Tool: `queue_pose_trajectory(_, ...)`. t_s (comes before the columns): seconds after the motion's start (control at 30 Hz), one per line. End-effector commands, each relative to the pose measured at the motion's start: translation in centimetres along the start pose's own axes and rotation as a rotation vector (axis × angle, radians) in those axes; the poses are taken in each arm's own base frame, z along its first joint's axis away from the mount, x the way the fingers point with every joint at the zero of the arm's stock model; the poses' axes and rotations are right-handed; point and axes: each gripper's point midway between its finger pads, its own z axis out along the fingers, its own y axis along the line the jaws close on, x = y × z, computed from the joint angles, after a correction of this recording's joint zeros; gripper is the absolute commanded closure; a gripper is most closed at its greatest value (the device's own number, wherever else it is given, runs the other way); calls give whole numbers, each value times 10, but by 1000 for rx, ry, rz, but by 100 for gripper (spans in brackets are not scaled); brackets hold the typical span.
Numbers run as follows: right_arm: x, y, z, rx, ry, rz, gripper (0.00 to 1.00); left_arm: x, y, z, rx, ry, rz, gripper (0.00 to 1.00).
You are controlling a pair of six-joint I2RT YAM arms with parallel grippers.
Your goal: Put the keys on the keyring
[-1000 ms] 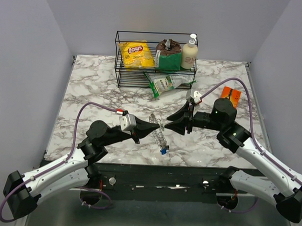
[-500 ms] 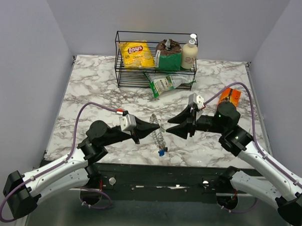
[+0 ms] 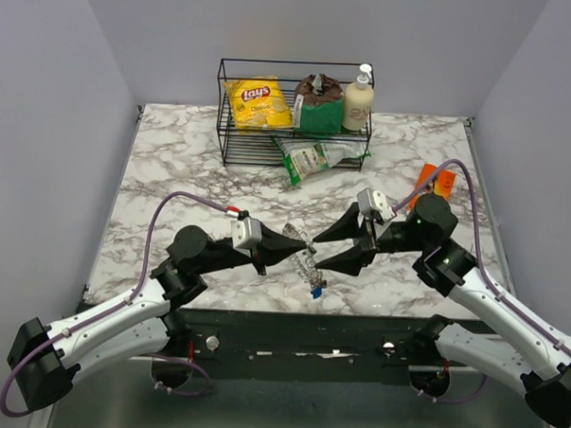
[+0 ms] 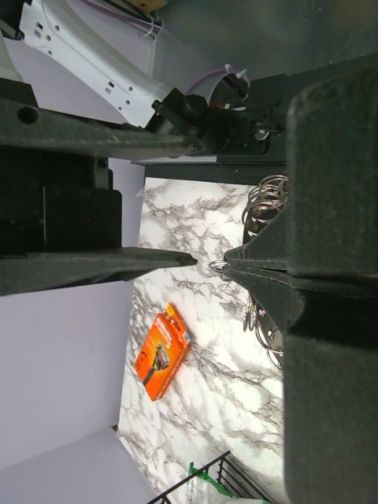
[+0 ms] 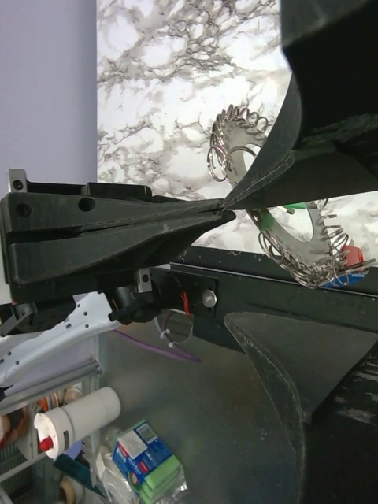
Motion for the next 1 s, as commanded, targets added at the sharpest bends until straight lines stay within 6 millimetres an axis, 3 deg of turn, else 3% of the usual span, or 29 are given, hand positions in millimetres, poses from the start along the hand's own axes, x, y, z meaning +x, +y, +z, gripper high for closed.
queue_pose_trajectory(0.0, -3, 2, 3, -30, -10, -20, 38, -39, -8, 5, 51, -104, 45, 100)
queue_pose_trajectory(0.3, -3, -10, 5, 25, -19, -10, 38, -36, -13, 7, 83, -94, 34, 100)
queue_pose_trajectory(0.53, 10, -16, 7, 37, 2, 15, 39, -38, -16, 6, 94, -97, 38, 100)
queue_pose_trajectory(0.8, 19, -25, 6, 86, 13, 33, 56, -42, -18, 6, 107, -102, 38, 100)
queue_pose_trajectory(0.97, 19, -26, 6, 92, 10, 32, 73, -43, -19, 5, 106, -103, 36, 100)
